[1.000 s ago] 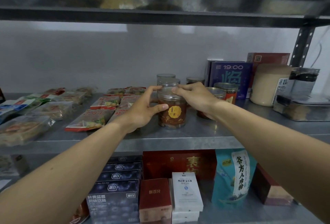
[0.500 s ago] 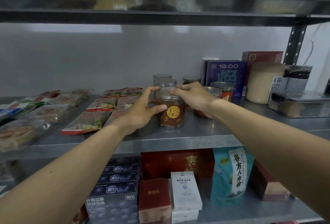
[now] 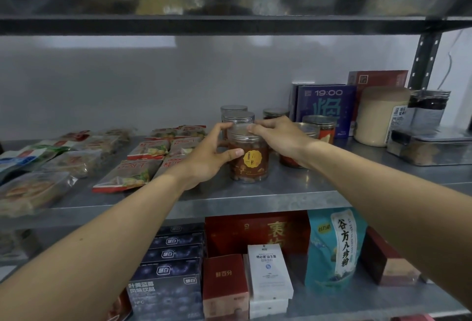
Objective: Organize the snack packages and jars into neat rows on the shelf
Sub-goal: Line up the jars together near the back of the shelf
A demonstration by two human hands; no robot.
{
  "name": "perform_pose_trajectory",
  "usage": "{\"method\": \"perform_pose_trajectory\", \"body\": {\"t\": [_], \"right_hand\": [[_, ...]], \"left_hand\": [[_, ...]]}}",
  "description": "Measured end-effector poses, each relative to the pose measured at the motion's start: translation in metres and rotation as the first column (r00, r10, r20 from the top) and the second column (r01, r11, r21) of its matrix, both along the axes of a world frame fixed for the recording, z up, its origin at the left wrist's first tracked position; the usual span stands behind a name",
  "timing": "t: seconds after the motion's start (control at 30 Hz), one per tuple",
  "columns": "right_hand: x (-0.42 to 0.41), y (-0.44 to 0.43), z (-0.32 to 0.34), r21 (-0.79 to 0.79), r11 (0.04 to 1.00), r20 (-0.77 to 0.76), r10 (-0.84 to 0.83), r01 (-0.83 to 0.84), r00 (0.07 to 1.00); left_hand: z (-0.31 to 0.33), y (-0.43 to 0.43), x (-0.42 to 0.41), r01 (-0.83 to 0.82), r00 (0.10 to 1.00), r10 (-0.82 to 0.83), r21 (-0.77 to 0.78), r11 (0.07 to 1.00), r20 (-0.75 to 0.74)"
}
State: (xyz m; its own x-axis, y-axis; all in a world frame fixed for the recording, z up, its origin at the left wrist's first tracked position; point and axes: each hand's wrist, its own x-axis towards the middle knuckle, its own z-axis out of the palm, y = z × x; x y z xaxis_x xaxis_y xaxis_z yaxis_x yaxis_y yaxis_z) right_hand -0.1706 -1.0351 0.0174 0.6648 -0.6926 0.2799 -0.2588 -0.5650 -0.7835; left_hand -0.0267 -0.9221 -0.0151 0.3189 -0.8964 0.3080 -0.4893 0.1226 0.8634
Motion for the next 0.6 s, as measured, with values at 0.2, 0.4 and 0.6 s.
{"method": "perform_pose_trajectory", "body": {"t": [0.2, 0.4, 0.6], "right_hand": [[-0.011, 0.004, 0.011, -0.294, 0.955, -0.171, -0.079, 0.026, 0.982], [-0.047, 0.001, 0.039, -0.511, 0.858, -0.321, -0.242, 0.048, 0.916], [-0.083, -0.005, 0.040, -0.506, 0.857, -0.398, -0.330, 0.095, 0.856]], "left_hand": [[0.011, 0.011, 0.003, -0.194, 0.813, 0.177, -0.028, 0.981, 0.554], [0.046, 0.015, -0.011, -0.243, 0.442, 0.216, -0.116, 0.963, 0.870], [0.057, -0.006, -0.033, -0.173, 0.391, 0.119, -0.054, 0.983, 0.913]]}}
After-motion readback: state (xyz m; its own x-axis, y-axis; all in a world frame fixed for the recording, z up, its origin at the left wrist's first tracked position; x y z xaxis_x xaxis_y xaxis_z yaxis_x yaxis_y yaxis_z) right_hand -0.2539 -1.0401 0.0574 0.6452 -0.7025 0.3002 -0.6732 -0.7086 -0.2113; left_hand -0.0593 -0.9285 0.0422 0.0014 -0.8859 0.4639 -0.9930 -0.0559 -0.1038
